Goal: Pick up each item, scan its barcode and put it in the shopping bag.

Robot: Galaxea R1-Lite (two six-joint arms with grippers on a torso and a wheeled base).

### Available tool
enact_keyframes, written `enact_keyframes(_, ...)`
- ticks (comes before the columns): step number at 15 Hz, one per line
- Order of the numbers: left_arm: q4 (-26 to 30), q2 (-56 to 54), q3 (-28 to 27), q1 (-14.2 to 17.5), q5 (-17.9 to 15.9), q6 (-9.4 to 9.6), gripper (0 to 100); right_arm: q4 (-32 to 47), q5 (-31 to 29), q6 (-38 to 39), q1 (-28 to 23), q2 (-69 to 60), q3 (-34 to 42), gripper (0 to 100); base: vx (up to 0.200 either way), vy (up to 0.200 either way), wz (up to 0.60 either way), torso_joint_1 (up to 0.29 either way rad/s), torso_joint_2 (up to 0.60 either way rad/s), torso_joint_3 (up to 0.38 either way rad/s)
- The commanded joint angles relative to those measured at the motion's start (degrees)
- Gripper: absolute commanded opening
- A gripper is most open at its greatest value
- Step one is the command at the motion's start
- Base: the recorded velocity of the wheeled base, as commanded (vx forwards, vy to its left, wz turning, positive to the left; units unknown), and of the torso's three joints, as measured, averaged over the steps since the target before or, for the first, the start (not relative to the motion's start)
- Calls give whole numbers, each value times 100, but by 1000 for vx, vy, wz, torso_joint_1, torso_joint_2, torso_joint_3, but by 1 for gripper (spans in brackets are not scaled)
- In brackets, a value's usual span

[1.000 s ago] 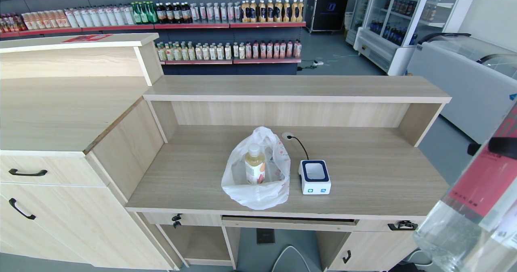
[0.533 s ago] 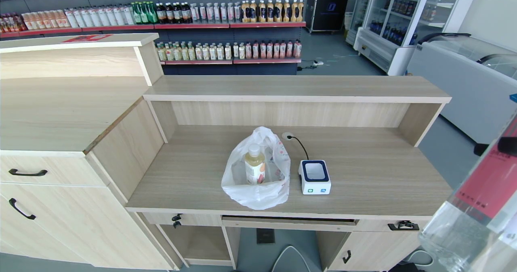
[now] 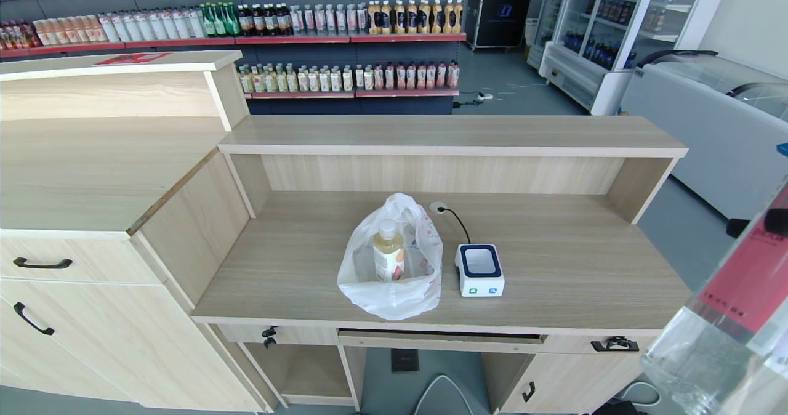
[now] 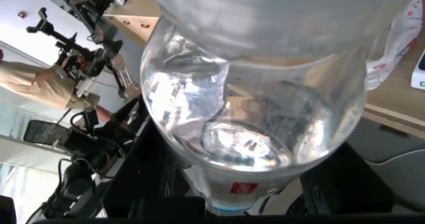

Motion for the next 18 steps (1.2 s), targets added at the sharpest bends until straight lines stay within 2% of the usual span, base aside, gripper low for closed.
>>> enact_keyframes(1, 0, 6, 0, 1, 1, -2, 100, -1, 1, 1, -16, 18, 26, 0, 0, 0, 0, 0, 0, 0)
enact_keyframes(3, 0, 6, 0, 1, 1, -2, 100, -1, -25, 1, -33, 27, 61, 0, 0, 0, 0, 0, 0, 0)
enact_keyframes(6, 0, 6, 0, 1, 1, -2, 100, -45, -122, -43, -341, 273, 105, 0, 0, 0, 0, 0, 0, 0)
enact_keyframes(9, 0, 6, 0, 1, 1, -2, 100, -159, -948, -606, -807, 889, 220, 0, 0, 0, 0, 0, 0, 0)
enact_keyframes(12, 0, 6, 0, 1, 1, -2, 100, -1012, -1422, -1572, -1387, 1609, 562, 0, 0, 0, 0, 0, 0, 0)
enact_keyframes(14, 0, 6, 0, 1, 1, -2, 100, -2330, -1941, -2662, -2125, 2427, 1090, 0, 0, 0, 0, 0, 0, 0)
enact_keyframes(15, 0, -2, 0, 1, 1, -2, 100, -2770, -1985, -3119, -2450, 2690, 1318, 0, 0, 0, 0, 0, 0, 0)
enact_keyframes(18, 0, 6, 0, 1, 1, -2, 100, -3394, -1985, -4359, -3250, 3270, 1643, 0, 0, 0, 0, 0, 0, 0)
